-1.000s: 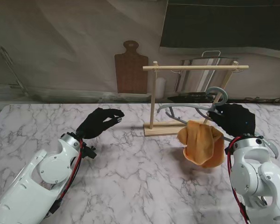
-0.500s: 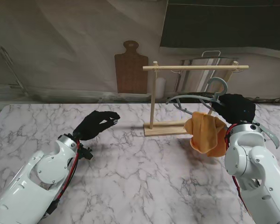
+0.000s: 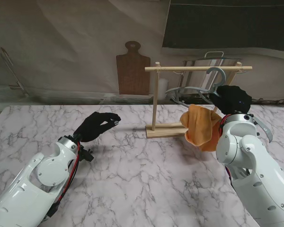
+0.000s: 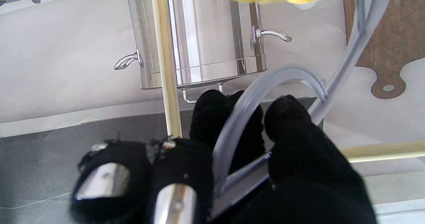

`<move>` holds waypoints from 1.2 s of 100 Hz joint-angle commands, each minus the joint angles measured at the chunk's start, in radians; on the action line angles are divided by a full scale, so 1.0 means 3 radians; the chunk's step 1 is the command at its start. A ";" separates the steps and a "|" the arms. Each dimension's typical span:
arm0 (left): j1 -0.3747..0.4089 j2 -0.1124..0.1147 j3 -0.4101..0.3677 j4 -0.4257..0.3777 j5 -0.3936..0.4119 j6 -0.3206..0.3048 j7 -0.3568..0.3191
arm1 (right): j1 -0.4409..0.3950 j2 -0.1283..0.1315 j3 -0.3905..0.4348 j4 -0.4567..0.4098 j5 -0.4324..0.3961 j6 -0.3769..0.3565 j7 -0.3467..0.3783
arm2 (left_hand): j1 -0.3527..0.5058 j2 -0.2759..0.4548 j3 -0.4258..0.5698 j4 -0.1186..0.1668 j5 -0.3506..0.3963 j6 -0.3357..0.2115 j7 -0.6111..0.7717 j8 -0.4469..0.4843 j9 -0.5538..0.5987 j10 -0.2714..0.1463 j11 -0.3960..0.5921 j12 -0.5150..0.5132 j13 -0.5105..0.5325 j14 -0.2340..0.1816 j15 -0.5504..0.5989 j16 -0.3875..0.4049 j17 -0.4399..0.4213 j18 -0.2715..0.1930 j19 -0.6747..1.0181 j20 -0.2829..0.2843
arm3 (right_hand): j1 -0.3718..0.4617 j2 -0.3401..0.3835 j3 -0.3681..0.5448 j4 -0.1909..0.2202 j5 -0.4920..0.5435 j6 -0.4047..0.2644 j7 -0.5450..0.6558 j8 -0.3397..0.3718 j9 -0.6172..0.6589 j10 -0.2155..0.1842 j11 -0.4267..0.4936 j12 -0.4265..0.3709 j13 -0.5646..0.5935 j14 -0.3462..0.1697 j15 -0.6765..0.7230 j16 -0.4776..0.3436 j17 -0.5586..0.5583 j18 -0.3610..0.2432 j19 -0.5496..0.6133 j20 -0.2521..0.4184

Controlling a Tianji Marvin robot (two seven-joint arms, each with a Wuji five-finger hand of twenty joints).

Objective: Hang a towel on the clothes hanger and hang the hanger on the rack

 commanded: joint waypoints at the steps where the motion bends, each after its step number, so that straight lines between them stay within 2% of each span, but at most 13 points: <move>1: 0.0002 0.0000 0.0001 0.0016 0.0005 0.0005 -0.0048 | 0.0076 -0.0017 -0.0019 0.0009 0.0008 0.0046 -0.0001 | -0.0012 0.0174 -0.0006 -0.0064 0.0043 -0.0093 0.0010 0.0017 0.0025 -0.0036 0.0031 0.0037 0.0032 -0.0056 0.0018 0.0055 -0.0017 0.0041 0.2207 0.0065 | 0.0100 0.0024 0.0105 0.0011 0.0089 0.0189 0.0019 -0.0003 0.0529 0.0400 0.0168 -0.0012 -0.0104 -0.0265 0.0243 0.0064 0.0120 -0.0024 0.0411 0.0049; 40: -0.0008 0.0003 0.0005 0.0020 -0.0002 -0.0006 -0.0066 | 0.0424 -0.0006 -0.0199 0.0260 -0.0045 0.0205 0.0103 | -0.0015 0.0183 -0.0007 -0.0064 0.0043 -0.0095 0.0009 0.0013 0.0027 -0.0039 0.0032 0.0039 0.0031 -0.0058 0.0017 0.0056 -0.0019 0.0043 0.2209 0.0069 | 0.0090 0.0009 0.0143 0.0012 0.0098 0.0210 0.0018 0.0001 0.0538 0.0404 0.0190 -0.0014 -0.0104 -0.0283 0.0257 0.0073 0.0121 -0.0030 0.0420 0.0056; 78: 0.0004 0.0005 -0.0002 -0.0002 -0.0012 0.0022 -0.0082 | 0.0797 -0.0010 -0.0505 0.0592 0.0028 0.0340 0.0190 | -0.0013 0.0187 -0.0007 -0.0064 0.0044 -0.0095 0.0012 0.0012 0.0026 -0.0037 0.0033 0.0040 0.0031 -0.0055 0.0016 0.0057 -0.0018 0.0038 0.2210 0.0072 | 0.0086 0.0026 0.0151 0.0008 0.0087 0.0215 0.0016 0.0009 0.0531 0.0404 0.0192 -0.0019 -0.0104 -0.0283 0.0257 0.0073 0.0121 -0.0032 0.0418 0.0056; 120: 0.0009 0.0006 -0.0012 -0.0005 -0.0018 0.0031 -0.0087 | 0.0893 -0.0039 -0.0792 0.0746 0.0181 0.0343 0.0146 | -0.0015 0.0190 -0.0009 -0.0064 0.0046 -0.0093 0.0015 0.0012 0.0026 -0.0041 0.0035 0.0041 0.0033 -0.0055 0.0018 0.0058 -0.0016 0.0038 0.2212 0.0074 | 0.0081 0.0061 0.0128 0.0004 0.0055 0.0209 0.0013 0.0024 0.0491 0.0400 0.0193 -0.0018 -0.0105 -0.0278 0.0245 0.0067 0.0116 -0.0016 0.0400 0.0047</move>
